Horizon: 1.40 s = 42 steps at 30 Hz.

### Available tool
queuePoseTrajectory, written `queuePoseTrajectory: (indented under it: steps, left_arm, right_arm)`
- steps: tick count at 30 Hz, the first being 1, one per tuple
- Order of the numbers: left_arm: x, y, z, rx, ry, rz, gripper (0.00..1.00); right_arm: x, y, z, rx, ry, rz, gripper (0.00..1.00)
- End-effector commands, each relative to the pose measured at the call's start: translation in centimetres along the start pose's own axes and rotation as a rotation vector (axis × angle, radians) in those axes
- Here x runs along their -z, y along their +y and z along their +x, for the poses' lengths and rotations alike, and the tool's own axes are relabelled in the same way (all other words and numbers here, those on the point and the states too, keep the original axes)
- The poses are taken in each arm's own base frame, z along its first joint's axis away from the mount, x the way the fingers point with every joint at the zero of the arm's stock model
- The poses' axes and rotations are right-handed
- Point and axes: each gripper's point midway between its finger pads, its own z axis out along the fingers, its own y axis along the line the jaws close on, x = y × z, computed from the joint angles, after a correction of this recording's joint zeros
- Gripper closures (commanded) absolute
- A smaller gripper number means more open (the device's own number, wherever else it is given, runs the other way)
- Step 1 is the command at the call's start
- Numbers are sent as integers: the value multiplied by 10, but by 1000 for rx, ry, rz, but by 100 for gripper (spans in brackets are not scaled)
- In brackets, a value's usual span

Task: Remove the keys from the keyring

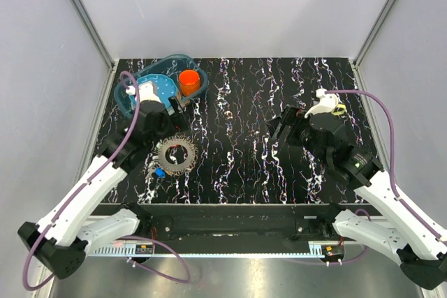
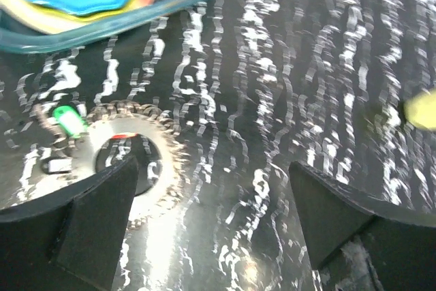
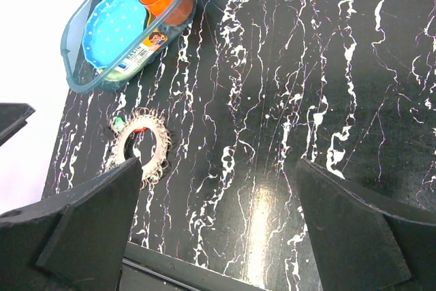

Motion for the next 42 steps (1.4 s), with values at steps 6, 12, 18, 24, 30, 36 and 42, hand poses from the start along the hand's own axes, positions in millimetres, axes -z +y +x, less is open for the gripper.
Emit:
queuePoseTrajectory:
  steps: [6, 12, 18, 24, 30, 36, 42]
  left_arm:
    - [-38, 138, 65, 397, 231, -539, 19]
    - [-46, 167, 102, 456, 281, -698, 26]
    - [-61, 170, 128, 458, 338, -680, 29]
    - [-79, 173, 149, 451, 398, -695, 32]
    - [-90, 172, 163, 424, 429, -700, 37]
    - [-94, 174, 172, 395, 449, -711, 38]
    - [-91, 179, 175, 381, 449, -732, 40]
  right_arm:
    - [5, 8, 8, -11, 7, -81, 0]
    - [5, 19, 25, 3, 76, -154, 1]
    - [4, 20, 31, 10, 99, -169, 2]
    - [2, 28, 33, 25, 112, -211, 4]
    - [5, 37, 37, 39, 131, -271, 6]
    - [5, 36, 38, 43, 135, -268, 6]
    - [5, 34, 40, 48, 138, -268, 6]
